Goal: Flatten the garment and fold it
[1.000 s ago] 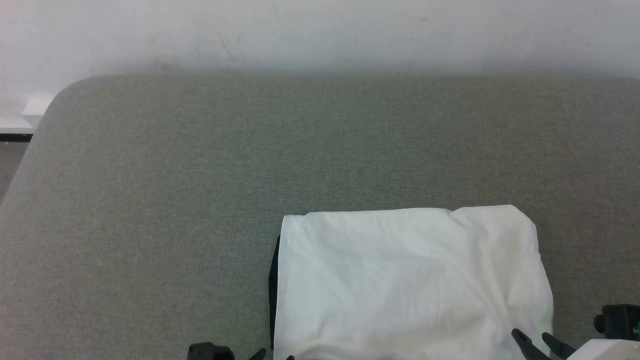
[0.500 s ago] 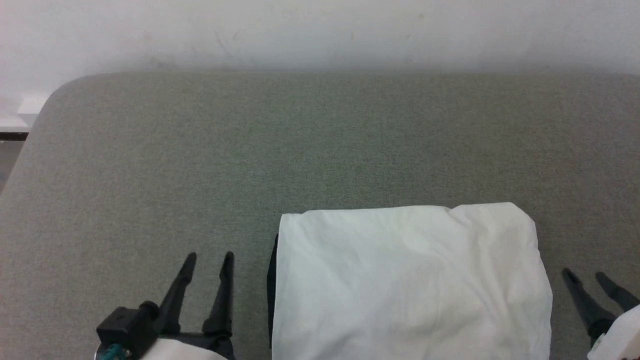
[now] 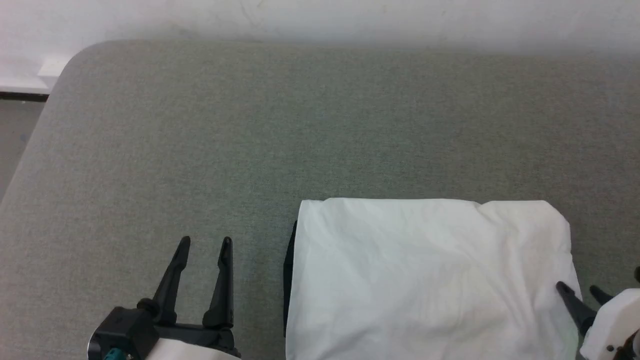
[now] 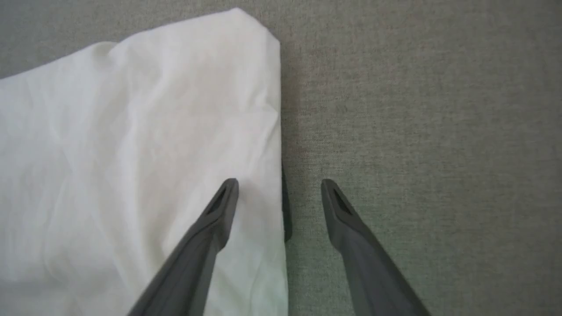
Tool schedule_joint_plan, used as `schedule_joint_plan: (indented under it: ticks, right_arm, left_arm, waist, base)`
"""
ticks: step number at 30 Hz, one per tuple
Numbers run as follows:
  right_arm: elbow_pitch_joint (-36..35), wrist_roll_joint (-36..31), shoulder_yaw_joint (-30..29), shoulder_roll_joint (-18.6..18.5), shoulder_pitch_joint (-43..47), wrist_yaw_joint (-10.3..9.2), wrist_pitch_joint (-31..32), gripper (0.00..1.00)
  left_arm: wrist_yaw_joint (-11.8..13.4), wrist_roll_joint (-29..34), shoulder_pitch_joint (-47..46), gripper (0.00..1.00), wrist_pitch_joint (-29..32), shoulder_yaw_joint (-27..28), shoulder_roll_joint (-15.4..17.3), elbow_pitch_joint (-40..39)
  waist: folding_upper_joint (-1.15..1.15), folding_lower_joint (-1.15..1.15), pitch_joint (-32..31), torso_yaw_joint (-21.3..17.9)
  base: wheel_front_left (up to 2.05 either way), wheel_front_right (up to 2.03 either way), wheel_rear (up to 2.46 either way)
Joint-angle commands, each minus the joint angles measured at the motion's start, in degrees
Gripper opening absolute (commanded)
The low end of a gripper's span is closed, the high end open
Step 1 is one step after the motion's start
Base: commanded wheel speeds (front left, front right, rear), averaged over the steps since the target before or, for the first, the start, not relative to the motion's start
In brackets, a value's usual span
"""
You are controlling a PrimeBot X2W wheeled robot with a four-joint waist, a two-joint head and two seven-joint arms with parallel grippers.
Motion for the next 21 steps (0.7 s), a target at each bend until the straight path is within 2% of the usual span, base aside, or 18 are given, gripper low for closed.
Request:
schedule_joint_plan:
  ticks: [1,12,13,14,15,21]
  right_arm:
    - [0.8,0.4,0.7,-0.2,-1.0,-0.05,0.0,1.0]
    - [10.4,3.6,7.4,-1.2,-2.8,-0.05,1.7,1.0]
    - [11.3,4.1,7.6,-1.2,-3.0,-0.05,1.7,0.5]
    - [12.1,4.3,7.7,-1.3,-3.2,-0.05,1.4,0.17]
    - [12.9,4.3,8.0,-1.5,-3.5,-0.05,1.0,0.0]
    - [15.7,4.0,7.4,-2.2,-5.3,-0.05,-2.2,0.0]
  left_arm:
    - [0.1,0.4,-0.9,1.0,-0.1,0.0,0.3,-0.2]
    - [0.0,0.1,-1.4,1.0,0.9,-0.6,0.6,-0.4]
    - [0.0,0.1,-1.5,1.0,1.0,-0.6,0.7,-0.5]
    - [0.0,0.1,-1.6,1.0,1.1,-0.6,0.8,-0.6]
    - [0.0,0.0,-1.6,1.0,1.2,-0.5,0.8,-0.6]
    - [0.3,-0.6,-1.2,1.0,1.6,-0.3,1.1,-0.7]
  waist:
    - [0.0,-0.01,1.0,1.1]
    - [0.0,-0.01,1.4,2.6]
    - [0.0,-0.01,1.5,2.7]
    - [0.0,-0.01,1.5,2.7]
    - [0.0,-0.01,1.5,2.8]
    - [0.0,-0.01,0.2,2.3]
  base:
    - [0.0,0.0,0.0]
    - [0.0,0.0,0.0]
    - [0.0,0.0,0.0]
    - [0.0,0.0,0.0]
    - [0.0,0.0,0.0]
    - [0.0,0.0,0.0]
